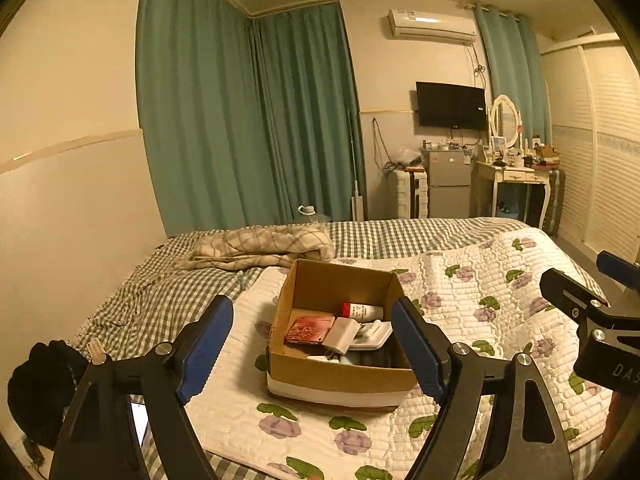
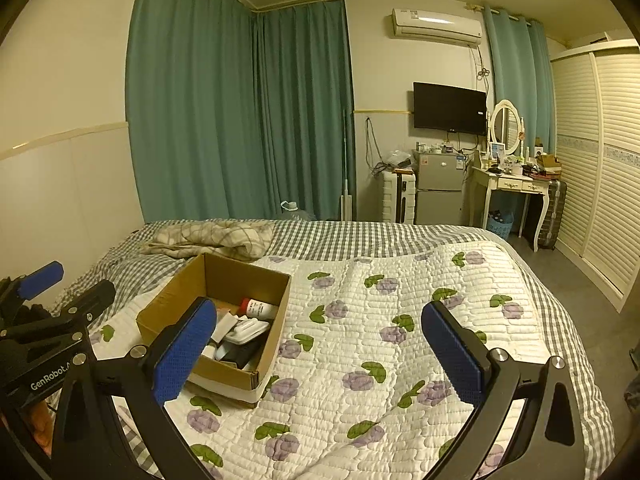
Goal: Organize rigid objects
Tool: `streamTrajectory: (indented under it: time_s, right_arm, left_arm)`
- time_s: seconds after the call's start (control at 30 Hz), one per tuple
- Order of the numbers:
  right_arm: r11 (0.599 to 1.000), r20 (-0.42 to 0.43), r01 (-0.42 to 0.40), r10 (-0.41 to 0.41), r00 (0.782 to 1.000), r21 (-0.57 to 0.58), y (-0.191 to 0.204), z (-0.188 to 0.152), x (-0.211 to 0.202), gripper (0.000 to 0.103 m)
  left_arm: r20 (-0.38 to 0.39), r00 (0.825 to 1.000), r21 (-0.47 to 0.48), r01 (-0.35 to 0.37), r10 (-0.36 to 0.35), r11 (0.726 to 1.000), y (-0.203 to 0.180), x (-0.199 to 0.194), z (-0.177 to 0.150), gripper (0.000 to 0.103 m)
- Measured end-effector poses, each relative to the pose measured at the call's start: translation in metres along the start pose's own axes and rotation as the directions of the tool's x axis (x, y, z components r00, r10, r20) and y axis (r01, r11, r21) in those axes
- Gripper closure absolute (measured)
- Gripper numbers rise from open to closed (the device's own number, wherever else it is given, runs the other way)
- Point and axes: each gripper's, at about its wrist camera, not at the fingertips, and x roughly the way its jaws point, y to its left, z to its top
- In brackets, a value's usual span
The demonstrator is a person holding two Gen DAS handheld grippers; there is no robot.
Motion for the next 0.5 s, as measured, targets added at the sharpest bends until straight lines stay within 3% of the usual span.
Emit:
streamTrajectory:
  time_s: [0.17,0.5]
  right_arm:
    - [1.0,-0.008,0.002,-0.002,1.0,0.0,-0.0008,-0.0006,0.0013,0.0]
    - [1.0,-0.013,0.007,-0.007,1.0,-0.002,-0.0027,-0.002,0.0025,0.0]
  left_arm:
    - [-0.009,0.999,-0.018,0.034,-0.034,0.999,0.0004,0.0005,-0.0021,0.019]
    - [-0.021,0.999,-0.019,0.028,-0.028,0.999,0.0039,0.0023,-0.0033,0.019]
